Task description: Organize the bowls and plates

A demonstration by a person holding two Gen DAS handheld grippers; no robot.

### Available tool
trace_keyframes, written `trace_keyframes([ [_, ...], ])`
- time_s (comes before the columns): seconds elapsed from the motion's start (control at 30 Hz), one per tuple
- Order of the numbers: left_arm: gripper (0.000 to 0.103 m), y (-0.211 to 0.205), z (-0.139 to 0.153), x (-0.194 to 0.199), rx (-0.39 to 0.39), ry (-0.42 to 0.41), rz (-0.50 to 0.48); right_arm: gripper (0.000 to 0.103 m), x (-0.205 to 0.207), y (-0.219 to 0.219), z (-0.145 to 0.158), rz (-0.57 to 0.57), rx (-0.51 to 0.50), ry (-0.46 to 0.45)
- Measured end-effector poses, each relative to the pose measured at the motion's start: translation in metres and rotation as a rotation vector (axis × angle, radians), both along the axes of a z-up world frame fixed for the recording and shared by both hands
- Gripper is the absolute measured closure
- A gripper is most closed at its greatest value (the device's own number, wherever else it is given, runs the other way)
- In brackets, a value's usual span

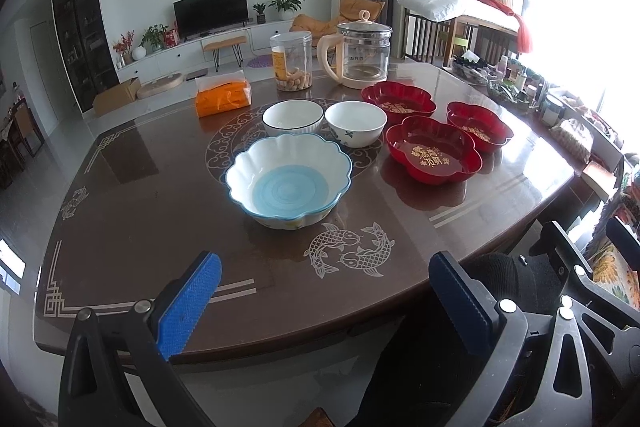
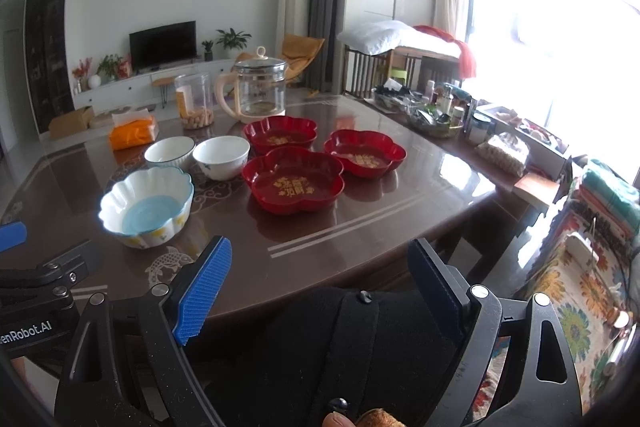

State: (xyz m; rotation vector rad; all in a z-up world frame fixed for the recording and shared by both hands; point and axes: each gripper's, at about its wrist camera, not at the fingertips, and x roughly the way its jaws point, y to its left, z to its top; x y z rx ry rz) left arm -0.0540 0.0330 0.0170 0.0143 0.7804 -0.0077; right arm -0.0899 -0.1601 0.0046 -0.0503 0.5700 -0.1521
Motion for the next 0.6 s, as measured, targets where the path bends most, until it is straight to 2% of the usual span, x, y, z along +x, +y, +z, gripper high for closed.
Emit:
trace_keyframes([
  [0.3,0.0,0.004,-0.004,0.005,-0.011,0.012,0.015,0.011,0.003,0.008,-0.005,0.035,-0.019,0.004],
  [0.6,0.0,-0.011,-0.02,0.023,0.03,0.066,0.003,0.011,0.019,-0.007,-0.022,0.027,0.033,0.041],
])
